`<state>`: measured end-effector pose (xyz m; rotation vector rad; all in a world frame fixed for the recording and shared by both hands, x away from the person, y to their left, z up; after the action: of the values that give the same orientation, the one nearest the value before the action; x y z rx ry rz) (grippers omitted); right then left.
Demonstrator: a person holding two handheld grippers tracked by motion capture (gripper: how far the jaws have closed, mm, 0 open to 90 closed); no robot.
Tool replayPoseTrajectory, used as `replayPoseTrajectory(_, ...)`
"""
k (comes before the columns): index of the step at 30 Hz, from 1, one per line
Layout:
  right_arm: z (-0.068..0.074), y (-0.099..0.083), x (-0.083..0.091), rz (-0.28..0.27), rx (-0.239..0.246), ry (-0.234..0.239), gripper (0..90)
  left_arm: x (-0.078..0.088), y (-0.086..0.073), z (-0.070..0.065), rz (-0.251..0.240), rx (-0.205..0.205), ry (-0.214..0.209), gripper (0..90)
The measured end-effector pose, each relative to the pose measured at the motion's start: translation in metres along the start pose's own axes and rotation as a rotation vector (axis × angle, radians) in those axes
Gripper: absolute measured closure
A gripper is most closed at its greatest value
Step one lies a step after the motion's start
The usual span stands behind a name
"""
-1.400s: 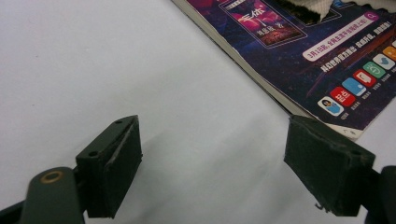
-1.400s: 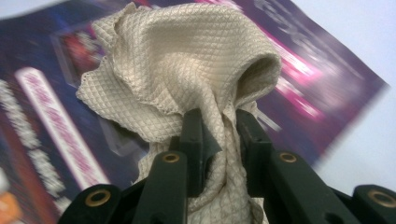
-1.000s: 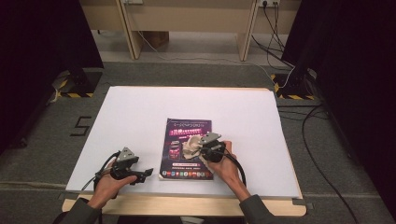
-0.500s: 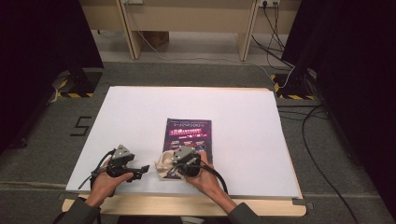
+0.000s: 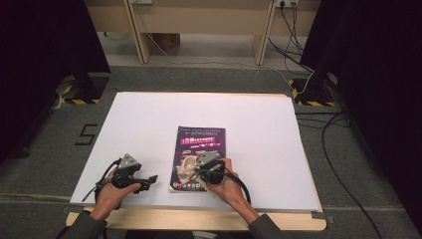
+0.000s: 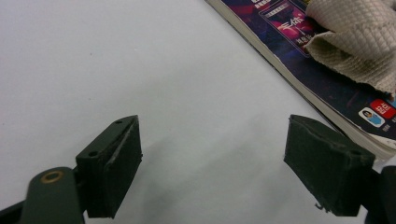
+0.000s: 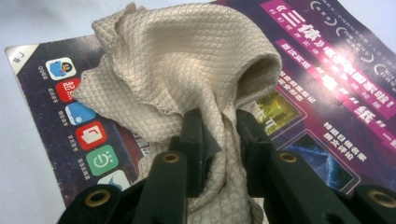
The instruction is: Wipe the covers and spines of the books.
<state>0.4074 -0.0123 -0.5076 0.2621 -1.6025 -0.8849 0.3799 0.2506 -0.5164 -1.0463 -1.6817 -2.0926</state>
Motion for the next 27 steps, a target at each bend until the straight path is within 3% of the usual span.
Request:
replayPoseTrajectory(2,0.004,0.002,-0.001,0.012,0.029,-0.009,75.4,-0.001,0.0,0.002,0.001,0.002,0.005,18.5)
replayPoseTrajectory(4,0.011,0.005,-0.006,0.002,0.033,0.02,75.3,-0.003,0.0,0.006,0.007,0.014,0.019,18.5)
replayPoseTrajectory(9,0.038,0.02,-0.02,-0.005,0.104,0.08,75.4,-0.003,0.001,0.017,0.004,0.042,0.047,18.4)
replayPoseTrajectory(14,0.057,0.03,-0.031,-0.014,0.124,0.126,75.4,-0.003,0.0,0.019,0.005,0.045,0.052,18.4)
replayPoseTrajectory(19,0.064,0.033,-0.034,-0.028,0.113,0.162,75.4,-0.003,0.001,0.018,0.0,0.049,0.05,18.4)
replayPoseTrajectory(27,0.062,0.031,-0.032,-0.026,0.117,0.159,75.5,-0.001,0.0,0.019,0.003,0.051,0.058,18.5)
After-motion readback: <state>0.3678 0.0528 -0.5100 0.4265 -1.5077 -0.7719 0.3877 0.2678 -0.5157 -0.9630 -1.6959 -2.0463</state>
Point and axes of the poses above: each handheld gripper's, and its own axes: x roughly backward along the jaws, y roughly out of its top, z roughly to its left, the point moved 4 cm from there along -x, roughly forward along the jaws, and after that the axes turned 14 degrees about y, right-handed, at the moved point
